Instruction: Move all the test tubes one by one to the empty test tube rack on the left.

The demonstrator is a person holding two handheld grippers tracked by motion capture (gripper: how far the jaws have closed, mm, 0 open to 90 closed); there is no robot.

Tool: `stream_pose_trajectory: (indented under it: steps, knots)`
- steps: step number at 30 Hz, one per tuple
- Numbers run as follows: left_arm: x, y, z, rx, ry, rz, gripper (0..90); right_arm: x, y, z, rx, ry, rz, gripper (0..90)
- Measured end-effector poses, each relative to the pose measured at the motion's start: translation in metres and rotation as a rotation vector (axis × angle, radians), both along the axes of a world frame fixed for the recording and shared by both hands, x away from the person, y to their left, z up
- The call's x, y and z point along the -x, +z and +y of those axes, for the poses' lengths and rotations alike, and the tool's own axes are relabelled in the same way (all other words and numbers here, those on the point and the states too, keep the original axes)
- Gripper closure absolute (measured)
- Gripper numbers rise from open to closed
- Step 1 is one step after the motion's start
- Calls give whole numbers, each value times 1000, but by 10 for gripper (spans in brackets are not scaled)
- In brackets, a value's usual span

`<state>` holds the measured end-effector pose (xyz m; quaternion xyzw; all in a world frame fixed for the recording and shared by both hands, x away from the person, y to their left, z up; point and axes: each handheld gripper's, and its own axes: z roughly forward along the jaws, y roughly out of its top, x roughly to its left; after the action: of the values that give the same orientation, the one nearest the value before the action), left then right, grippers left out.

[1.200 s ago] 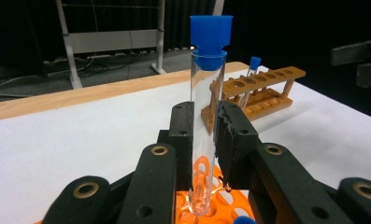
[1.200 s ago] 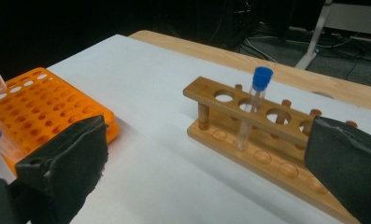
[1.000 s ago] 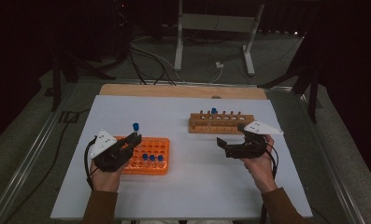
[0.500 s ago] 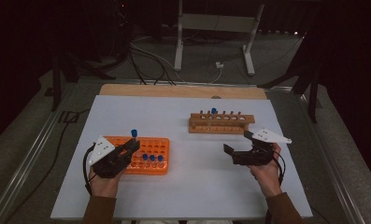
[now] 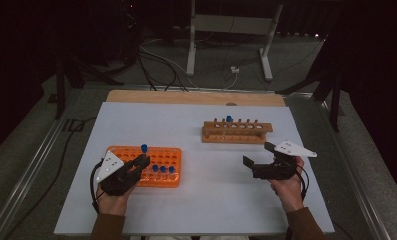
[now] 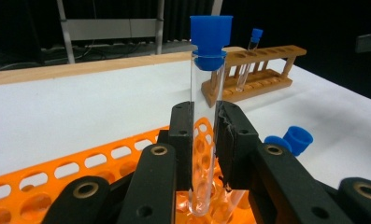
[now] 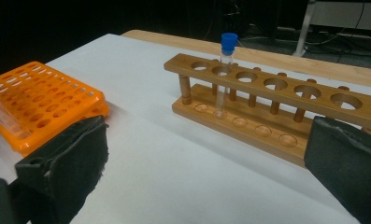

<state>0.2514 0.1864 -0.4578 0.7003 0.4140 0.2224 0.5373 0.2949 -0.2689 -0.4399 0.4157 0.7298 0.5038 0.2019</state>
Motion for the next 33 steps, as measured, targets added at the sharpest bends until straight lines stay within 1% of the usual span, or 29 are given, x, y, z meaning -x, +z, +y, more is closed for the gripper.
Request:
stream_pose_trajectory:
  steps: [9, 16, 22, 26, 29, 33]
  knots:
    - [4, -9, -3, -21, -12, 24, 782, 0, -1, -3, -7, -3, 5, 0]
    - [7, -19, -2, -72, -4, 55, 783, 1, -3, -4, -10, 3, 6, 1]
    - [8, -22, -4, -117, -14, 76, 783, 2, -3, -5, -11, 2, 8, 1]
    - [7, -25, -7, -157, -24, 96, 784, 2, -4, -4, -10, 6, 8, 1]
    - [7, -26, -9, -174, -25, 103, 783, 2, -4, -4, -7, 8, 8, 1]
    - [8, -26, -11, -201, -28, 102, 784, 2, -4, -4, -8, 9, 8, 1]
